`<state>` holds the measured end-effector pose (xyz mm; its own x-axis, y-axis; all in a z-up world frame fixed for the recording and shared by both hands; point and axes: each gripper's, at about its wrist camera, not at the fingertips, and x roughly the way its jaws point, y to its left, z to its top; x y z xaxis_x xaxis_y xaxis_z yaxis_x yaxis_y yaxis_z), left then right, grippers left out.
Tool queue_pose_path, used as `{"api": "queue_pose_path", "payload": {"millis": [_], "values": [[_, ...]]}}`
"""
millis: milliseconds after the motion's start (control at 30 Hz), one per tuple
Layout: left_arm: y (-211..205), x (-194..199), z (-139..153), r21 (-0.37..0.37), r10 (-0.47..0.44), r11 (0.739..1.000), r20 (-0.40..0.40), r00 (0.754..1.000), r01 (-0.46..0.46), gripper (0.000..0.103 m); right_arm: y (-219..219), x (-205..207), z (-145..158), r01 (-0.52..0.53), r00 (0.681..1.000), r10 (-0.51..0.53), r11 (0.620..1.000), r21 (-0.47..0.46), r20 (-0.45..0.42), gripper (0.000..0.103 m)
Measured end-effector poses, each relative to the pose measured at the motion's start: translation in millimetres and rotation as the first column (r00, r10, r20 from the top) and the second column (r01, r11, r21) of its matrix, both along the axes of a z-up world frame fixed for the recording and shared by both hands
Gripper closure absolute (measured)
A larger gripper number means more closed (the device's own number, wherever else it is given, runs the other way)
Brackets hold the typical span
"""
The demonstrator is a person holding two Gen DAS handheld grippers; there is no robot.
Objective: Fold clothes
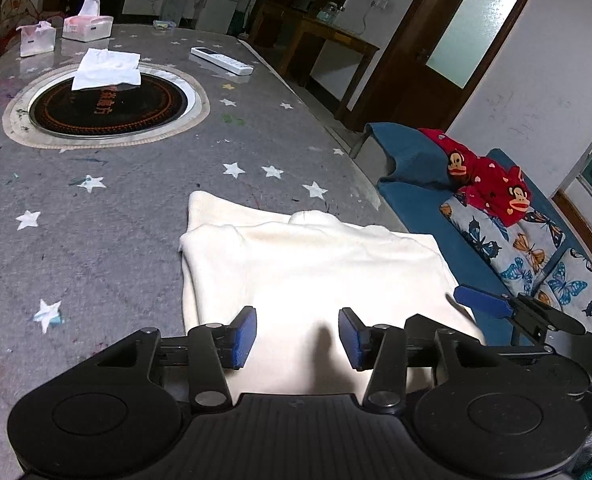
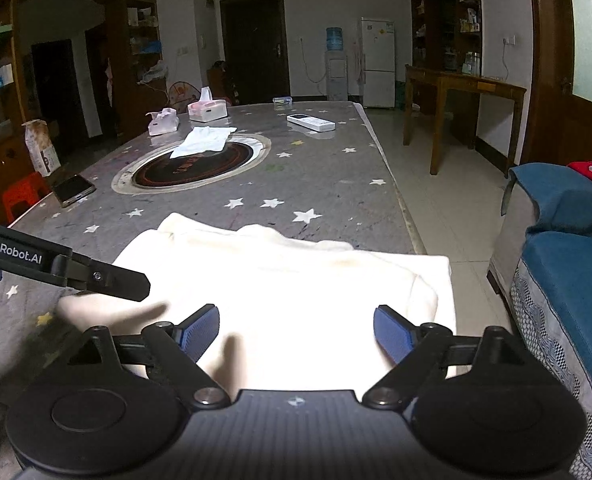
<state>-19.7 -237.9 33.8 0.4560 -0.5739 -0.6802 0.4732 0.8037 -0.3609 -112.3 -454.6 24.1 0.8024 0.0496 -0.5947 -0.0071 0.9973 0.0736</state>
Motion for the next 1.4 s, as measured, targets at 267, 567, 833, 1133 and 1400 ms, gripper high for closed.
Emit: {"api": "queue_pose_path", "payload": {"millis": [267, 567, 833, 1133, 1400], "values": [[4.2, -14.3, 2.3, 0.01, -0.009, 1.0, 0.033, 0.999, 0.008, 0.048, 6.2, -19.4, -4.4, 0.006, 1.0, -0.006, 1.0, -0.007, -0.008, 0.013], [8.2, -26.3, -0.6, 0.032, -0.011, 0.999, 0.066, 0.998, 0.009, 0.047, 7.6, -29.4, -9.2, 0.008, 1.0, -0.009, 1.0, -0.03, -0.015, 0.011], [2.6, -36.7, 1.2, 0.073, -0.024, 0.997, 0.119, 0.993, 0.016, 0.047, 11.2, -30.9, -8.6, 0.003, 1.0, -0.003, 0.999, -0.044, -0.004, 0.007], [-0.4, -41.4, 1.0, 0.111, -0.028, 0.994, 0.146, 0.989, 0.012, 0.035, 15.2, -24.9, -16.1, 0.006, 1.0, -0.007, 0.998, -0.057, -0.019, 0.002], [1.9, -50.1, 4.3, 0.124, -0.031, 0.992, 0.182, 0.983, 0.008, 0.019, 15.0, -29.2, -9.9, 0.028, 1.0, -0.028, 0.999, -0.045, 0.002, 0.0]]}}
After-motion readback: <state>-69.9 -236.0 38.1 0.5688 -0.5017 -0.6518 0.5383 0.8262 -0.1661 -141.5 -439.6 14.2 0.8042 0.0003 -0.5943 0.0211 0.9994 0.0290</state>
